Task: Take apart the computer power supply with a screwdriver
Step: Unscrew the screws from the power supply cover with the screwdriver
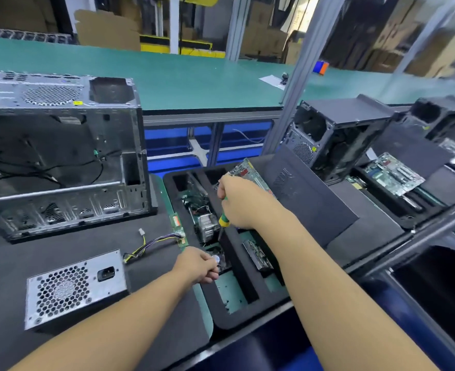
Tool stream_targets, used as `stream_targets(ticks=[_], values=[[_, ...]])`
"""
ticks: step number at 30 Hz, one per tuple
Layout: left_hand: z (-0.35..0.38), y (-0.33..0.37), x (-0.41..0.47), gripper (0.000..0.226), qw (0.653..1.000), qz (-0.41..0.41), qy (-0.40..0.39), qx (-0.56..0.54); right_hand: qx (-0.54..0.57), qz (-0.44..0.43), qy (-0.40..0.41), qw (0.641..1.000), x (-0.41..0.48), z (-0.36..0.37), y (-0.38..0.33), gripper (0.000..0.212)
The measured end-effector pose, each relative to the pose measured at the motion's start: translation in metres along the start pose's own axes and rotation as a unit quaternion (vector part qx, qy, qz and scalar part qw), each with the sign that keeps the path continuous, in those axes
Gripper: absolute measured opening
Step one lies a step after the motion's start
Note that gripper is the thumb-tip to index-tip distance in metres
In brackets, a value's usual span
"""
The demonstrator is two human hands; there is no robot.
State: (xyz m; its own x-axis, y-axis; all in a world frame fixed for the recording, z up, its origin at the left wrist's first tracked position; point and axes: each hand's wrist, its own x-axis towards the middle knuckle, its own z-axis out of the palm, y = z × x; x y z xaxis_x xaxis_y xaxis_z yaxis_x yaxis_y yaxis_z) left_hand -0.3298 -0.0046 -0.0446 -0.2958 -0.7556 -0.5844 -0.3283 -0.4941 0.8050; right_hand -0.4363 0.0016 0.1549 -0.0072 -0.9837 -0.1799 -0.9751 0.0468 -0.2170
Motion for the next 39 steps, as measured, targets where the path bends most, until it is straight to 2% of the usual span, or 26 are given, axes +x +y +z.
stream_targets(ticks=[3,7,11,15,18,22,23,27,29,31,32,35,39], values=[[0.016,0.007,0.003,0.012,1.000,-0.016,-0.012,0.003,0.000,0.013,0.008,1.000,-0.007,0.001,0.016,0.020],[0.032,0.018,0.003,0.030,0.997,-0.051,-0.046,0.029,0.018,0.028,0.012,0.999,-0.012,-0.002,0.026,0.018],[0.031,0.021,0.008,0.031,0.992,0.008,-0.003,0.122,0.017,0.028,0.017,0.999,-0.015,-0.003,0.028,0.017],[0.005,0.020,-0.003,0.018,0.976,0.077,0.004,0.202,0.017,0.019,0.020,0.999,-0.012,0.000,0.018,0.017],[-0.036,0.022,-0.007,0.033,0.927,0.164,0.041,0.335,0.036,-0.006,0.011,0.999,-0.003,0.001,-0.003,0.015],[-0.116,0.018,-0.023,0.041,0.823,0.283,0.075,0.487,0.061,-0.058,0.005,0.996,0.011,0.009,-0.043,0.013],[-0.137,0.013,-0.029,0.050,0.811,0.278,0.066,0.510,0.068,-0.074,0.004,0.995,0.014,0.012,-0.054,0.014],[-0.211,-0.018,-0.062,0.114,0.800,0.178,0.017,0.573,0.078,-0.142,-0.006,0.987,0.025,0.022,-0.105,0.020],[-0.237,-0.038,-0.081,0.133,0.767,0.131,0.000,0.628,0.082,-0.176,-0.018,0.981,0.029,0.027,-0.132,0.021],[-0.249,-0.058,-0.094,0.135,0.726,0.117,0.013,0.678,0.089,-0.199,-0.030,0.975,0.032,0.030,-0.152,0.023],[-0.254,-0.068,-0.100,0.129,0.718,0.122,0.039,0.684,0.090,-0.213,-0.041,0.972,0.034,0.032,-0.164,0.024],[-0.256,-0.088,-0.109,0.112,0.724,0.150,0.121,0.662,0.087,-0.247,-0.070,0.963,0.036,0.039,-0.193,0.023],[-0.252,-0.103,-0.109,0.100,0.733,0.123,0.194,0.640,0.079,-0.265,-0.091,0.957,0.040,0.051,-0.208,0.018]])
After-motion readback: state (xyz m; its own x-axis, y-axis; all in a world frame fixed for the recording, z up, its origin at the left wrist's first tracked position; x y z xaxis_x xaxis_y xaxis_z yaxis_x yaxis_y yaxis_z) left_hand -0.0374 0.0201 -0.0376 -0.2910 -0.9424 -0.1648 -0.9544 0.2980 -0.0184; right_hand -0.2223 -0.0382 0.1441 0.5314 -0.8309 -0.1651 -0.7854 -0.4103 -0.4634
